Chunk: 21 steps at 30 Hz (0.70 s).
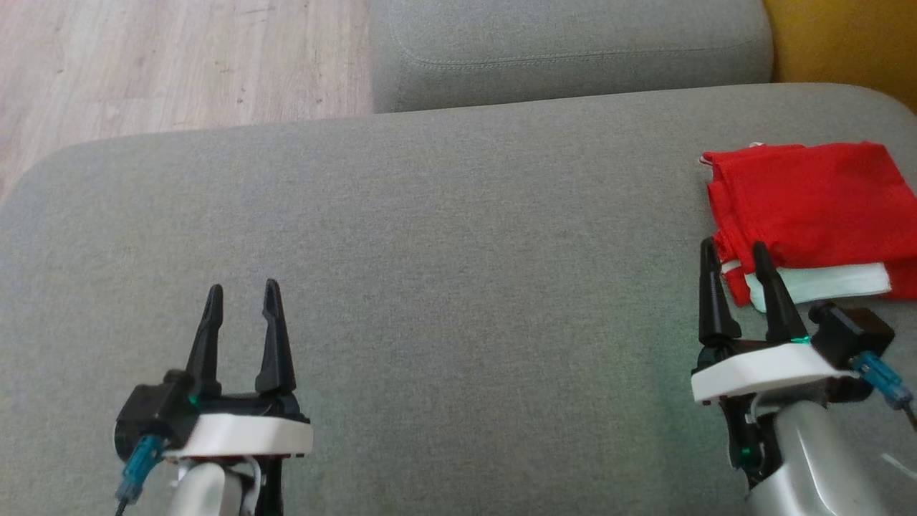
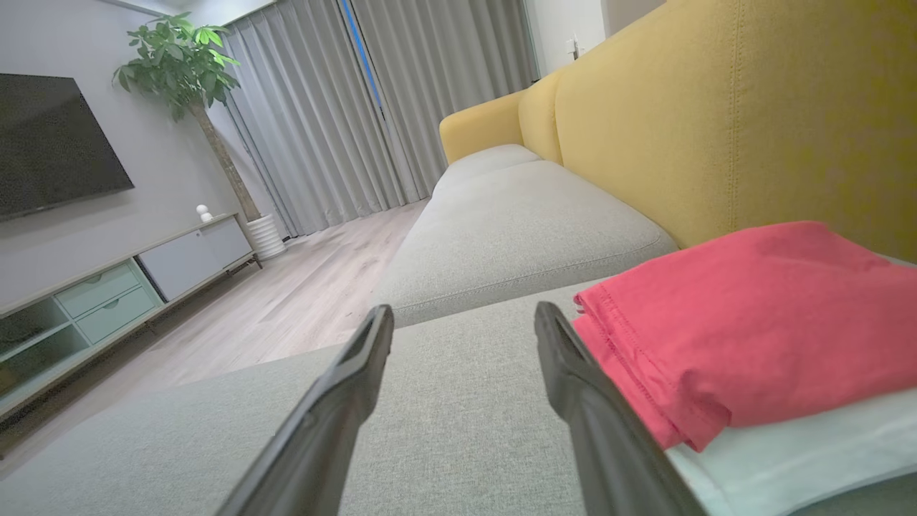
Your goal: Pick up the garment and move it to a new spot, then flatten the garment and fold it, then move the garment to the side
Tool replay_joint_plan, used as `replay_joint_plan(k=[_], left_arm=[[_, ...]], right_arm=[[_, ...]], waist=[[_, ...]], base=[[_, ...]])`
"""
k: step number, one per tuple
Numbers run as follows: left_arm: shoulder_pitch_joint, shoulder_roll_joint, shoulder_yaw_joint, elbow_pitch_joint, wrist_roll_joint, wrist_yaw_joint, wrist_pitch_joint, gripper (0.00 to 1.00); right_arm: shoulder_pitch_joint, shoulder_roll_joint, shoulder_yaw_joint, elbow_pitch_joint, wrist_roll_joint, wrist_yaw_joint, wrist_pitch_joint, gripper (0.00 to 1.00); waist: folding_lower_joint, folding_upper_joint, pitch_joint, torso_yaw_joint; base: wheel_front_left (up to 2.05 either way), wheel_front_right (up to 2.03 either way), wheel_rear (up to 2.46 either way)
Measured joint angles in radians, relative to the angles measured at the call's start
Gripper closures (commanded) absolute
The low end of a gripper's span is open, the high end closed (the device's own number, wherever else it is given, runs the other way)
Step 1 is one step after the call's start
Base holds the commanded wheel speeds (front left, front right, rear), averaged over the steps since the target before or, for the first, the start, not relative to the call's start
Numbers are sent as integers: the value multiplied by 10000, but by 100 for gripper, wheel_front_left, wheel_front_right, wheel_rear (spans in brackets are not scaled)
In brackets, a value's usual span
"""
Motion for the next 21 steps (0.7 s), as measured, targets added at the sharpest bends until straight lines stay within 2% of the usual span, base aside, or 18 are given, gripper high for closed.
replay_joint_plan(k=[21], left_arm=[[229, 0, 67, -188, -382, 111, 0, 0]], right_arm=[[3, 8, 213, -259, 59, 0, -8, 0]], waist=[[0, 0, -128, -88]], base=[[0, 0, 0]])
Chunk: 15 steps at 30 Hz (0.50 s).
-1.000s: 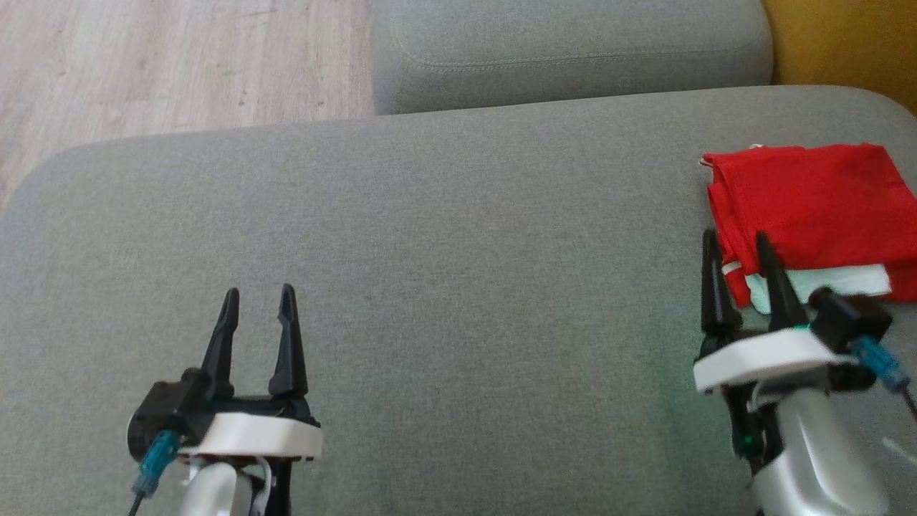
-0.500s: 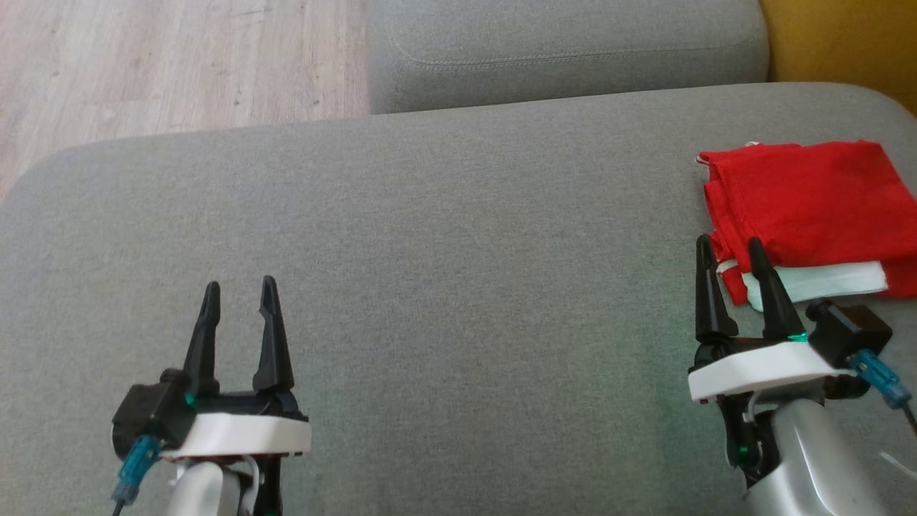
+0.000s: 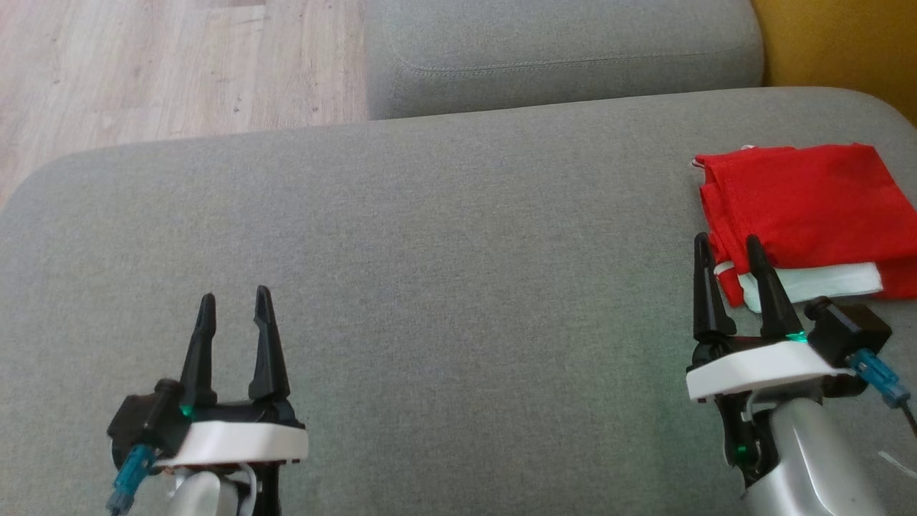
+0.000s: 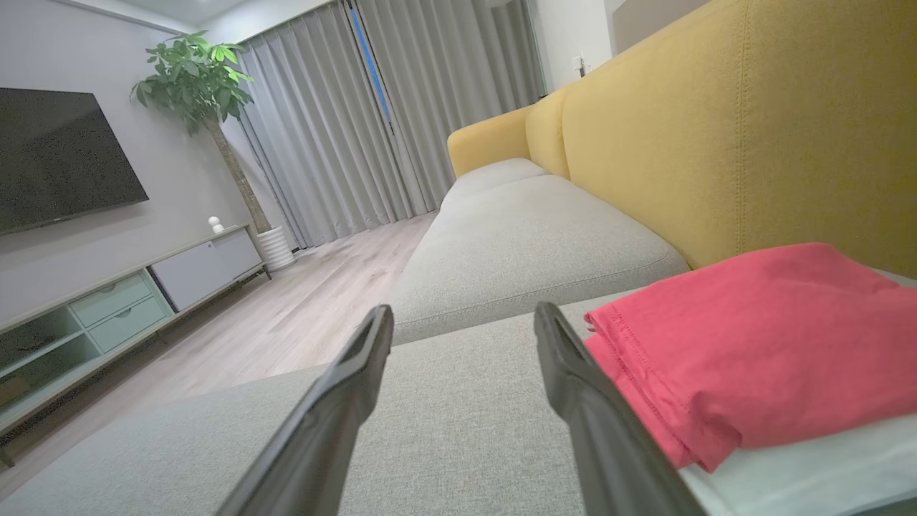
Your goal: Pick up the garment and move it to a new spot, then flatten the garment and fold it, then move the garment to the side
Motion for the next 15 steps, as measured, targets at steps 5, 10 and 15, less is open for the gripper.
replay_joint_plan(k=[5, 10, 15], left_arm=[[-1, -2, -6, 71, -422, 4, 0, 0], [380, -13, -63, 901, -433, -4, 4, 100], [686, -13, -56, 1110, -844, -8, 132, 100]], right_arm=[[2, 0, 10, -10, -2, 0, 0, 0], [475, 46, 10, 763, 4, 0, 31, 100], [924, 56, -19, 947, 405, 0, 134, 100]], waist=[[0, 0, 2, -1], [0, 0, 1, -2], [0, 0, -3, 0]], base=[[0, 0, 0], [0, 0, 0], [0, 0, 0]])
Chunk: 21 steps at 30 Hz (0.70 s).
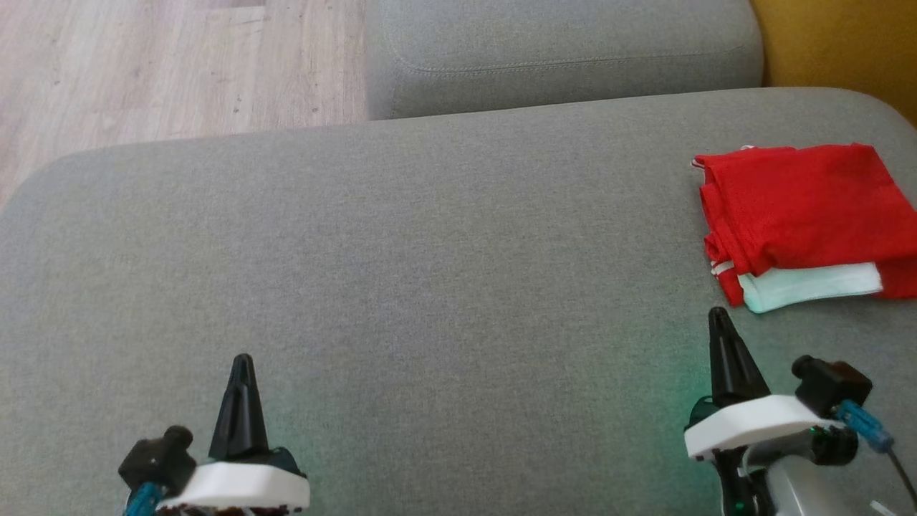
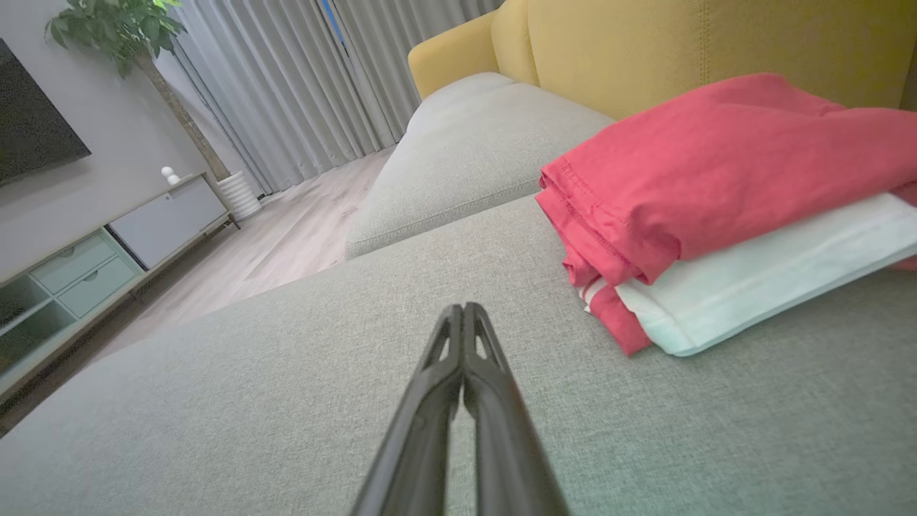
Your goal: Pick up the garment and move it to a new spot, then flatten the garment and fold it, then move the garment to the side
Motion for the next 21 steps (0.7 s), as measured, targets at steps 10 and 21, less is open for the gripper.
replay_joint_plan(k=[10, 21], left_arm=[[-15, 0, 56, -44, -974, -15, 322, 100], [-87, 0, 291, -109, -2034, -88, 594, 100]], right_arm=[[-16, 0, -119, -144, 1026, 0, 311, 100], [-15, 0, -324, -324, 2136, 0, 619, 100]], waist=[[0, 0, -8, 5], [0, 0, -17, 10]], base=[[0, 0, 0], [0, 0, 0]])
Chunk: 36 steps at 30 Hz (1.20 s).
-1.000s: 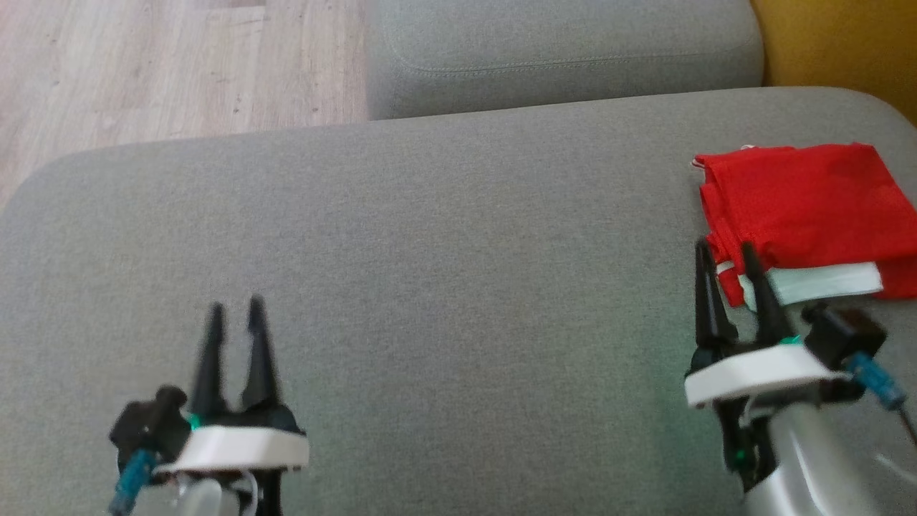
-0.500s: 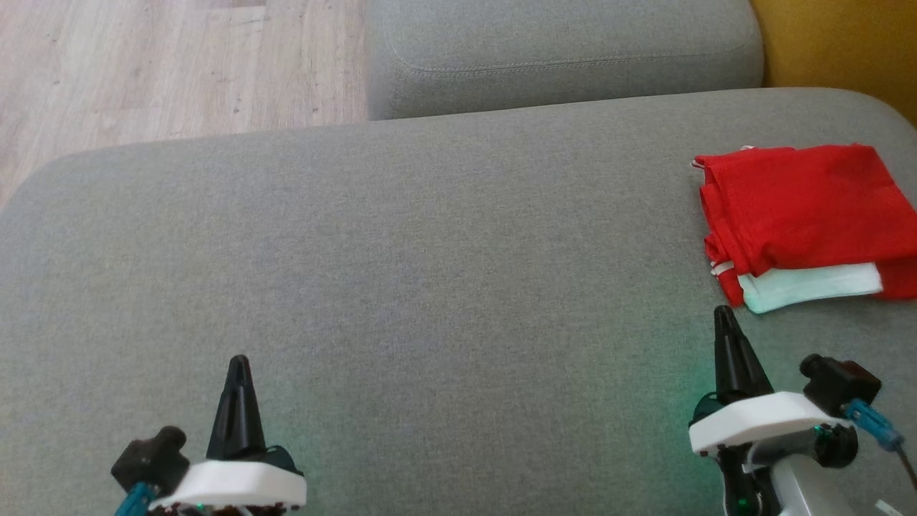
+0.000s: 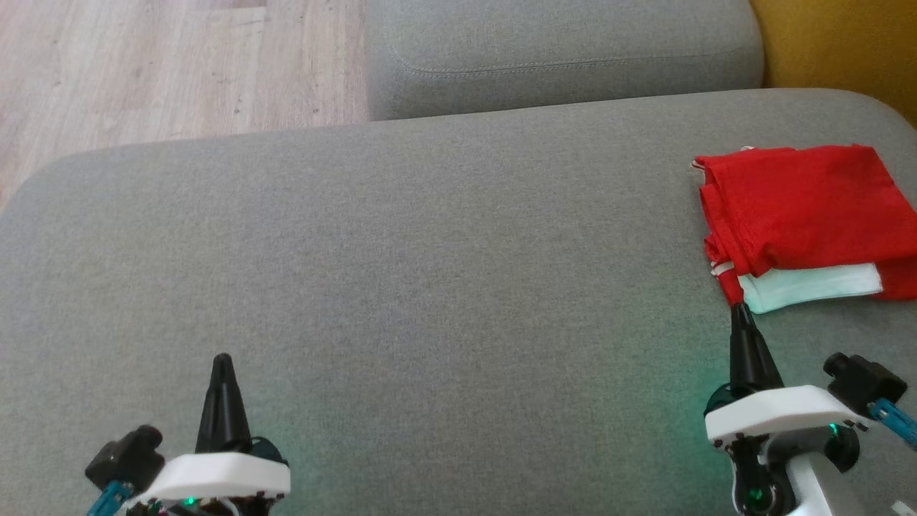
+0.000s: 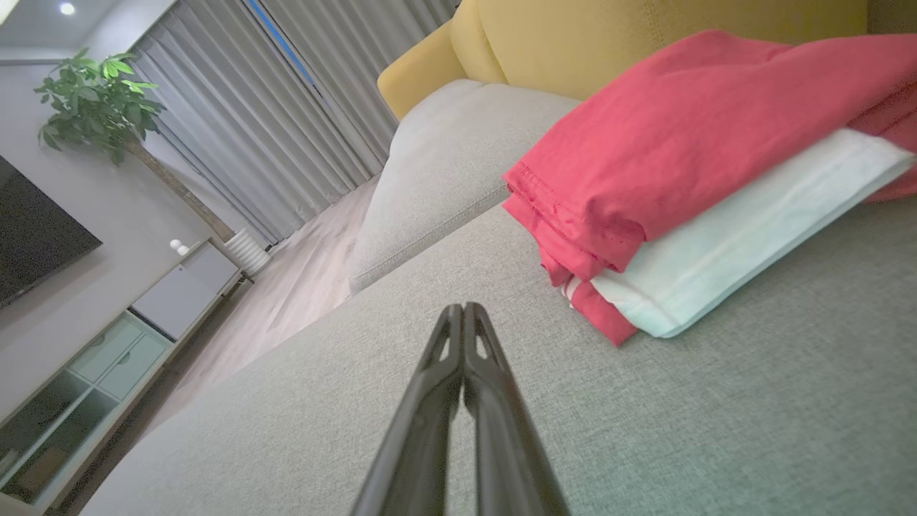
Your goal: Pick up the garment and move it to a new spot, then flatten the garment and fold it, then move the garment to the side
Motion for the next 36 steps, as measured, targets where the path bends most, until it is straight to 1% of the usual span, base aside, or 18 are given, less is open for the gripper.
replay_joint_plan(k=[26, 29, 36], left_arm=[[-32, 0, 343, -65, -2422, -17, 780, 100], [-33, 0, 366, -73, -2721, -88, 849, 100], [-43, 0, 424, -117, -3388, -92, 1051, 100]], right_arm=[[7, 4, -378, -353, 2554, 0, 713, 100], [8, 4, -420, -385, 2851, 0, 796, 100], [13, 4, -564, -497, 3553, 0, 984, 100]], waist=[[0, 0, -21, 13], [0, 0, -23, 15], [0, 0, -29, 18]], base=[[0, 0, 0], [0, 0, 0], [0, 0, 0]])
